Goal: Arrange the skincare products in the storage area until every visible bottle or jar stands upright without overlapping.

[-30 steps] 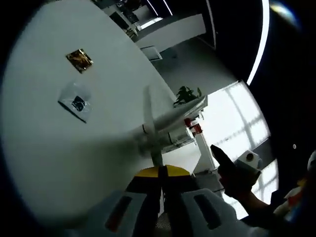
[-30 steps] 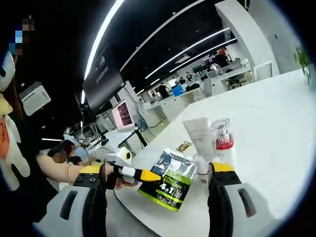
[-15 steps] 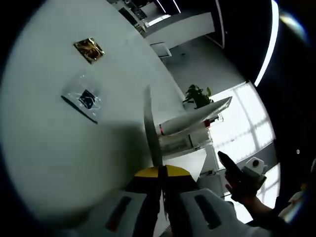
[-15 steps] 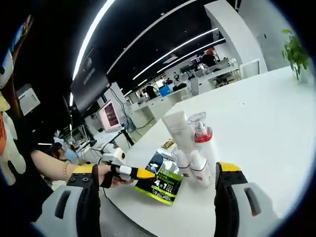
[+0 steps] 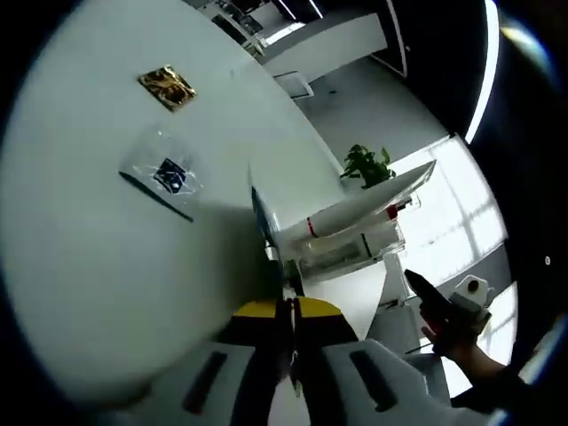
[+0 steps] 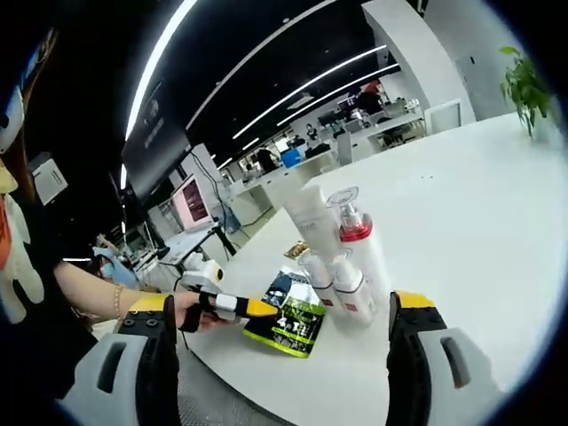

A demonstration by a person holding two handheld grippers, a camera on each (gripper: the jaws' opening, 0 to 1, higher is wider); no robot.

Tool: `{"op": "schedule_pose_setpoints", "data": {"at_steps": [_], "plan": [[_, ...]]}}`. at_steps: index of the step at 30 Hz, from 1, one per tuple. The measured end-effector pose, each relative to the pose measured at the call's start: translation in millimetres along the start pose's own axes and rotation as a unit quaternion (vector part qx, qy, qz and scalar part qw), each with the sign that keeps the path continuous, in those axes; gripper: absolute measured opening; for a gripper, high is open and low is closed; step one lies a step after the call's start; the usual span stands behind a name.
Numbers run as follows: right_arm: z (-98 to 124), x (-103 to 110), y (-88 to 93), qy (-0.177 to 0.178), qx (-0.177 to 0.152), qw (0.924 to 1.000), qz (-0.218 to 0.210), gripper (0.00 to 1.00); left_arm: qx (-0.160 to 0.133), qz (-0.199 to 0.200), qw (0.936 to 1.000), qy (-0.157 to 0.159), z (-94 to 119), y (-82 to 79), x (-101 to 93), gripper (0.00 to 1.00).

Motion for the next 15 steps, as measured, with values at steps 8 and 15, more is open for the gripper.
{"op": "schedule_pose_setpoints", "data": {"at_steps": [8, 15], "plan": [[-0.2, -2.2, 1.8, -0.001, 0.003, 1.0000, 0.000, 0.99, 0.036, -0.053, 0.9972, -0.038, 2.7, 1.8, 3.4, 0.18], [0.6, -0.5, 1.4, -0.003, 0.002, 1.0000, -0.001, 0.99, 0.067, -0.098, 0.9901, -0.075, 0.8, 1.5, -1.7, 0.21]]}}
Point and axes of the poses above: the point that each gripper's makers call its tool centre point, and the gripper's own axes: z roughly backward along the fingers, x roughly to its left, y roughly out of its underside, the point moved 2 cm from there along z, roughly backward along the fingers, and after that the axes turned 10 degrees about y, right-handed, at the moved point
